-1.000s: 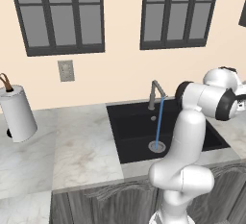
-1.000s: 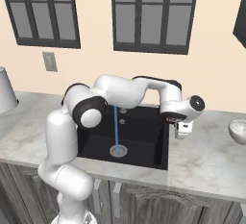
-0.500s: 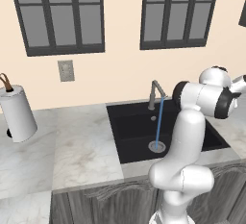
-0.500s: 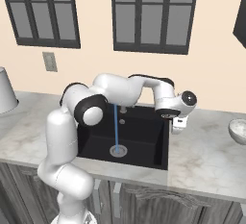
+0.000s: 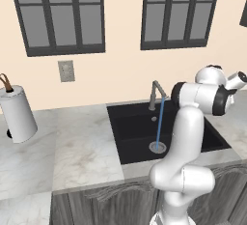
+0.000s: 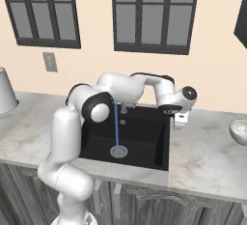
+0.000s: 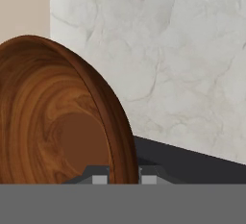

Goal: Rinse each bowl for a few seconds and place them down in the sink or on the counter.

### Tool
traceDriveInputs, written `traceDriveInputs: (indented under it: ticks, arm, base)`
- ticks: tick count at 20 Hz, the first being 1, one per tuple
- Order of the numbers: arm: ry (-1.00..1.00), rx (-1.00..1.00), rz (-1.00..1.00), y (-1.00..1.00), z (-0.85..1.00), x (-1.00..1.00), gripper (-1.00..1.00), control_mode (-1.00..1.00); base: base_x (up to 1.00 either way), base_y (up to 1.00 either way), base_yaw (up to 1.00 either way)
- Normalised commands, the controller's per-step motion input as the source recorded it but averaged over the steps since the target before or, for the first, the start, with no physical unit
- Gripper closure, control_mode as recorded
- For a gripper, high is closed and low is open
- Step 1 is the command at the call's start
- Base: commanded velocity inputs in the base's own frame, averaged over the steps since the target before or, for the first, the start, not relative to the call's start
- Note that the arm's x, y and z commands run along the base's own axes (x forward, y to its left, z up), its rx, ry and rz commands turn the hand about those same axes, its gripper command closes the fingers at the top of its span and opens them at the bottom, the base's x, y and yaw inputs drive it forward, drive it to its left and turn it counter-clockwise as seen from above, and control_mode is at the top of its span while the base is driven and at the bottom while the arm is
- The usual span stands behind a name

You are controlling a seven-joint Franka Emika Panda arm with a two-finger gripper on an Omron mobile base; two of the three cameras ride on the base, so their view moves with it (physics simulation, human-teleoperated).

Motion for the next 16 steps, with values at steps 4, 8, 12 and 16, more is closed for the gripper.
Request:
traceDriveInputs:
  ticks: [4, 8, 12, 16]
  arm:
    - [0.0, 0.0, 0.03, -0.13, 0.0, 0.26, 1.0, -1.0]
    - [0.0, 0.0, 0.03, -0.13, 0.0, 0.23, 1.0, -1.0]
    - [0.0, 0.02, 0.02, -0.14, -0.01, 0.18, 1.0, -1.0]
    - [0.0, 0.02, 0.01, -0.15, -0.04, 0.11, 1.0, -1.0]
  base:
    - [0.0, 0.0, 0.0]
    - [0.0, 0.0, 0.0]
    - [0.0, 0.0, 0.0]
    - [0.0, 0.0, 0.0]
